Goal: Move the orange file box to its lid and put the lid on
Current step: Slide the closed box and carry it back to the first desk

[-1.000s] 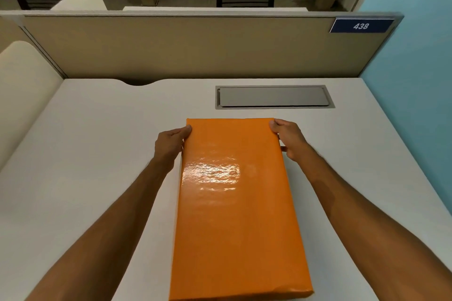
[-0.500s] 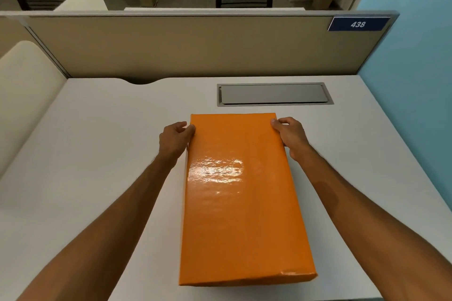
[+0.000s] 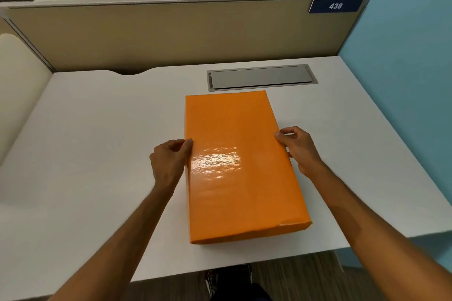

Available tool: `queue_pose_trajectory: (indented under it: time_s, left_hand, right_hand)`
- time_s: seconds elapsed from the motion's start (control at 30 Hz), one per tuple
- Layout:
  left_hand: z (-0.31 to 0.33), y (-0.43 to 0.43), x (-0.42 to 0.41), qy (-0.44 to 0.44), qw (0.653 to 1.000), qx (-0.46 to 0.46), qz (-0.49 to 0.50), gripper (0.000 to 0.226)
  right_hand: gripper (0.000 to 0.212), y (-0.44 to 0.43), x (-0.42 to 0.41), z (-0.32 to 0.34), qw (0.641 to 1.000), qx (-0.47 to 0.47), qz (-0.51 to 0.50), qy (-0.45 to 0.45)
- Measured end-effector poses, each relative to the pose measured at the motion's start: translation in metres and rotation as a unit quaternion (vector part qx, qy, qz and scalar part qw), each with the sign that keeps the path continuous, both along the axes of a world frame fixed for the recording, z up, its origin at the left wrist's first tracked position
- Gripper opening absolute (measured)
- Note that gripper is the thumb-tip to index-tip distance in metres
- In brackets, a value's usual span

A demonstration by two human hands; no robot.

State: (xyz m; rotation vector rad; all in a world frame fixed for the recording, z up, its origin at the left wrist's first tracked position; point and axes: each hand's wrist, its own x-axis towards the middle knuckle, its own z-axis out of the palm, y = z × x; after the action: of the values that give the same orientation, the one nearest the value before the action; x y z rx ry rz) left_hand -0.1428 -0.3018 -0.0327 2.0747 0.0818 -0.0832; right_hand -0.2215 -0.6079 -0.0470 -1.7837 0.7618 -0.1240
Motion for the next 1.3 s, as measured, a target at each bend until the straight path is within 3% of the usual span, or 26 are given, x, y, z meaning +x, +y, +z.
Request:
queue_pose_trajectory:
  time_s: [0.33,0.53,0.67,1.3]
  left_hand:
    - [-0.007,0.016,-0.057,0.082,0.992,-0.098,0.004,0.057]
    - [-0.007,0.015,-0.075,0.168,0.969,-0.178,-0.018,0.073]
    - [-0.004,0.012,-0.078,0.201,0.958,-0.206,-0.013,0.068]
    - [0.031,0.081,-0.033,0.164,0.959,-0.23,0.037,0.051]
  right_hand:
    - [0.038,0.005,-0.06,0.006,0.996,0.077,0.028,-0.027]
    - [0.056,0.008,-0.078,0.004,0.988,0.146,0.052,-0.019]
    - [0.06,0.01,-0.079,0.004,0.981,0.187,0.054,-0.017]
    - [0.055,0.069,-0.002,0.042,0.973,0.2,0.113,-0.037]
